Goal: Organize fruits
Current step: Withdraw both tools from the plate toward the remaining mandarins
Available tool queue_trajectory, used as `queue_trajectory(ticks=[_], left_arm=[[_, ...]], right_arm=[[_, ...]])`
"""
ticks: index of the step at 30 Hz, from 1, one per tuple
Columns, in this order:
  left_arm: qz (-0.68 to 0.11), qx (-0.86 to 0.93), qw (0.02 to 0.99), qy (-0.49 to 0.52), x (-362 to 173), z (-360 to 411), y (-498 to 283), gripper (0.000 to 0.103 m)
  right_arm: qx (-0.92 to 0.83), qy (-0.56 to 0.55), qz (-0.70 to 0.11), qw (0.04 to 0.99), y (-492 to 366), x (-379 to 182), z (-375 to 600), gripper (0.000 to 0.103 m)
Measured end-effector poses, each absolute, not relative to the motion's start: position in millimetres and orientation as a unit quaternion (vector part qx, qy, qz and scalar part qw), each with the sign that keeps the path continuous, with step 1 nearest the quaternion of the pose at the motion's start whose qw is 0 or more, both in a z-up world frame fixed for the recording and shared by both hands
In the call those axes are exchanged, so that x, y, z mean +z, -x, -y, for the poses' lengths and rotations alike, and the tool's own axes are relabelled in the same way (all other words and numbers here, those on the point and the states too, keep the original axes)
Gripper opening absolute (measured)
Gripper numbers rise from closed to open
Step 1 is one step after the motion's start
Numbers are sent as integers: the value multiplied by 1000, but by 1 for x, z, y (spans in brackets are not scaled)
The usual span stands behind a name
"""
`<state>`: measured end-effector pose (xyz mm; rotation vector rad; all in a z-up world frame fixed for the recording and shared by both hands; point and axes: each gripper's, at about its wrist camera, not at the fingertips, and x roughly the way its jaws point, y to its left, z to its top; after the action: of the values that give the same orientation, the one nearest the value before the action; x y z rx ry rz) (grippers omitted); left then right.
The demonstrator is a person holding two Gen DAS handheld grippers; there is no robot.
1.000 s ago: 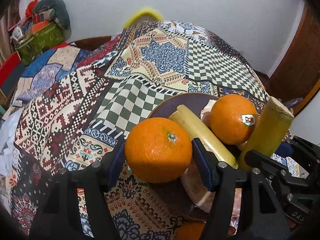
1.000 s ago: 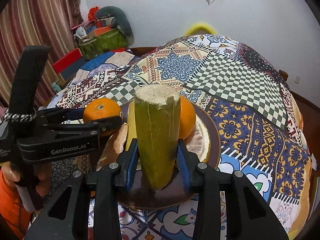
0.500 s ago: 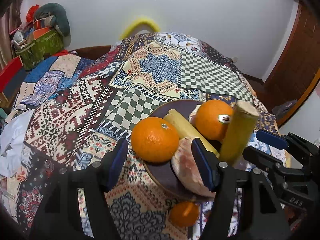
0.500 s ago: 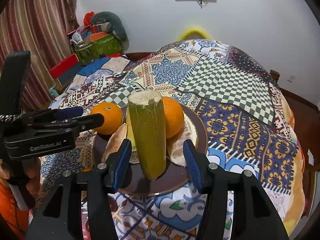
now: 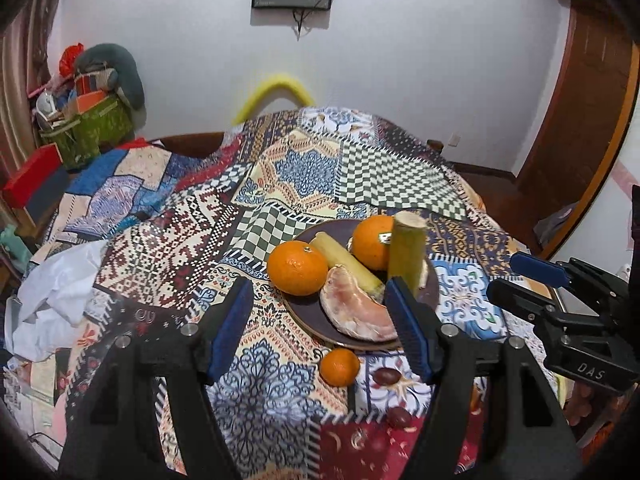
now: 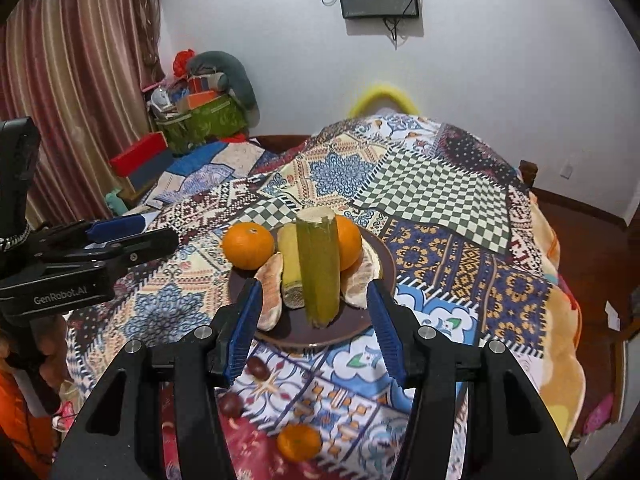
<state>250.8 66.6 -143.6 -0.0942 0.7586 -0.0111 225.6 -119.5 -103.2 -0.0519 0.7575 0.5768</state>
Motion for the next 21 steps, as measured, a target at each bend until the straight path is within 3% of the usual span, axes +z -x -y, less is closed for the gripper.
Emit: queue_trajectory(ticks=[3,12,21], left_arm=[[-363,-6,931,40,-137,-62,-234,70],[-364,-10,931,38,-135,-56,-194,72],[-403,-10,914,30,-167,-49,-176,72]], right_arm=[[272,24,-356,894,-214,-98,125,57],[267,22,-368,891,-185,-107,139,58],[263,33,-423,867,-169,-152,137,58]])
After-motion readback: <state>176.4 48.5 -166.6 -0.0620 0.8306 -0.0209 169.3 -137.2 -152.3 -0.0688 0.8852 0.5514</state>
